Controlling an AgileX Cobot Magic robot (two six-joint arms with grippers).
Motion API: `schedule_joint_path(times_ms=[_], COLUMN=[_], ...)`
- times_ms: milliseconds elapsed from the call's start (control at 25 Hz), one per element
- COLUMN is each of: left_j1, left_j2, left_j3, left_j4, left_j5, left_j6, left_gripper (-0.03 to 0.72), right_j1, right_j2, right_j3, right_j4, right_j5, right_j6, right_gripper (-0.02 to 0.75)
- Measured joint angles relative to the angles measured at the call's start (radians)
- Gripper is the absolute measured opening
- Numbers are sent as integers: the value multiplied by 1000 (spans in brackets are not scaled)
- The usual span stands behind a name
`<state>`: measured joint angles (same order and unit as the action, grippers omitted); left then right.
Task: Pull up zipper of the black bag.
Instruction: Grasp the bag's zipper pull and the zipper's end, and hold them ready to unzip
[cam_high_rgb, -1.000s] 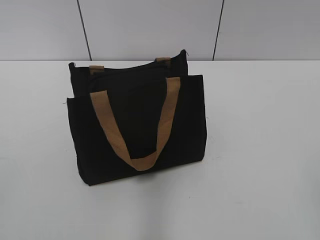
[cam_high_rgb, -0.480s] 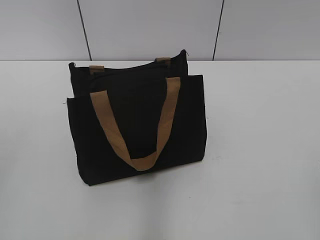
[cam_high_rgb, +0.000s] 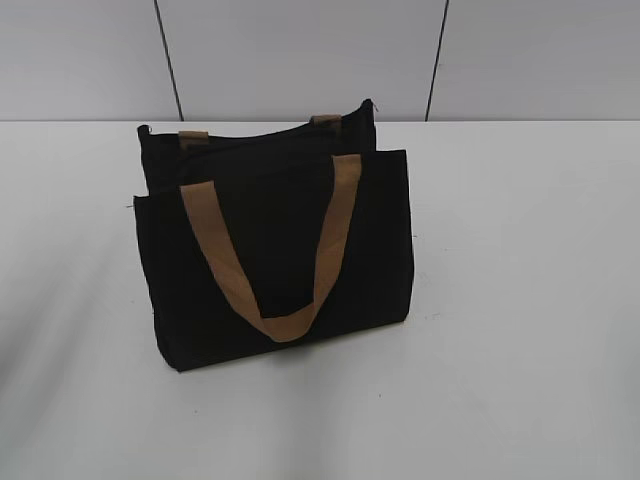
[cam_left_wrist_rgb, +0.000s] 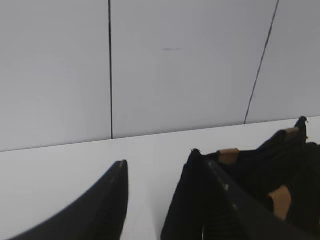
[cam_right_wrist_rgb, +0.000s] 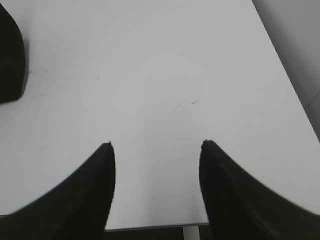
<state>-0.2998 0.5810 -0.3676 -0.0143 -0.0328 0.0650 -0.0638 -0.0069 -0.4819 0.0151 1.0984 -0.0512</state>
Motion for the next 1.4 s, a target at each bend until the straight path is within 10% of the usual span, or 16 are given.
schedule_joint_path(times_ms=[280, 1400], left_j1=[-75, -78], left_j2=[205, 1064], left_j3=[183, 149], left_j4=[0, 62], left_j5=[-267, -869], left_j6=[0, -50], left_gripper=[358, 346], right_j1=[0, 0], right_j2=[0, 0], right_j3=[0, 0], right_j4=[0, 0], right_j5=[0, 0], right_j6=[0, 0], right_gripper=[422, 422])
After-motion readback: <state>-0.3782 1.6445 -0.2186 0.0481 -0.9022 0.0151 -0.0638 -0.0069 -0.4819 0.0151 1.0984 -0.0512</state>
